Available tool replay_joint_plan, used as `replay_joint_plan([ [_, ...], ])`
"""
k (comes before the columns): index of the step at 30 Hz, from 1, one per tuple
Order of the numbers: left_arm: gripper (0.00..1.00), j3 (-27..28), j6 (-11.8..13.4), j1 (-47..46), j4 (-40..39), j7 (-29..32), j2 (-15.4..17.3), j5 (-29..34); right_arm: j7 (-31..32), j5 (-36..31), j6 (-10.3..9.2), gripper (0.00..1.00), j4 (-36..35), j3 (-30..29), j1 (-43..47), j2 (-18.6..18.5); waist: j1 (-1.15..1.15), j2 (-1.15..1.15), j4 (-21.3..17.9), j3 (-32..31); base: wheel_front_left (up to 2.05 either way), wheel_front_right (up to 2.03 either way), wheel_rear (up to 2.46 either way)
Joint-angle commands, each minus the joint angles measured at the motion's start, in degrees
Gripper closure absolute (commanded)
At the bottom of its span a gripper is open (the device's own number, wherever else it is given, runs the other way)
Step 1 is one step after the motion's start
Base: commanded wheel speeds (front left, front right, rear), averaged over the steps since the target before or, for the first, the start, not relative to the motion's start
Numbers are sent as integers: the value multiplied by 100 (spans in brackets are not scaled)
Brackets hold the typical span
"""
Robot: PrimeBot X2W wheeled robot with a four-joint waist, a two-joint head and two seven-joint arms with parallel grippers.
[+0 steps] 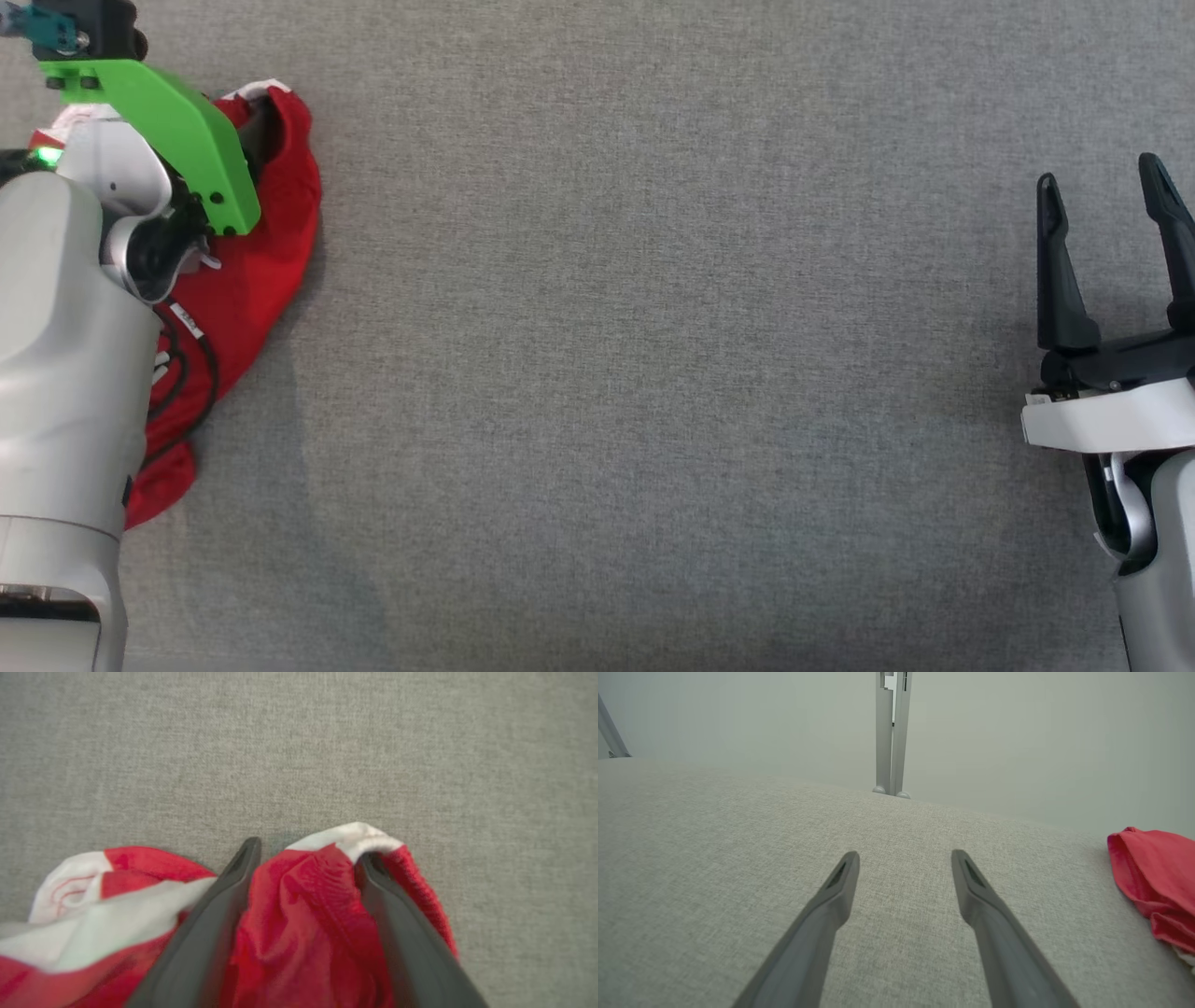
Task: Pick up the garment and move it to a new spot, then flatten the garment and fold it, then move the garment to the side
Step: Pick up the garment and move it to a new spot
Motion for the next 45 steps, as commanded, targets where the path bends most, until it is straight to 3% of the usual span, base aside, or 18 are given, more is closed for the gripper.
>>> replay_joint_plan([
  [1,0,-155,30,240,372,40,-39,40,-15,-40,-10,0,-56,-9,-128,37,0,0,-283,314,0,0,0],
  [2,80,-206,31,244,454,-20,-22,74,-15,-56,-10,0,-70,-6,-138,61,0,0,-284,316,0,0,0],
  [3,100,-236,32,240,525,-162,7,123,-15,-75,-10,0,-87,-5,-159,84,0,0,-282,301,0,0,0],
  [9,100,-268,24,-43,450,-1403,128,119,-15,-72,-10,0,7,22,-143,151,0,0,-223,-16,0,0,0],
  [13,100,-646,24,-326,106,-2425,484,607,-15,-25,-10,0,101,65,-37,233,0,0,-191,-418,0,0,0],
  [19,100,-1106,37,-565,-378,-3331,662,1231,-15,15,-10,0,237,169,139,428,0,0,-245,-1106,0,0,0],
  [24,100,-1237,30,-624,-917,-3524,687,1253,-15,58,-10,0,343,255,256,667,0,0,-520,-1663,0,0,0],
  [33,100,-1430,21,-441,-2236,-3126,787,647,-14,136,-10,0,428,358,390,914,0,0,-1584,-2347,0,0,0],
  [38,100,-1613,20,-511,-2752,-3063,768,588,-15,170,-10,0,442,305,489,989,0,0,-2129,-2449,0,0,0],
  [45,100,-2161,20,-306,-3068,-3203,525,502,-14,192,-10,0,414,301,535,1038,0,0,-2481,-2253,0,0,0],
])
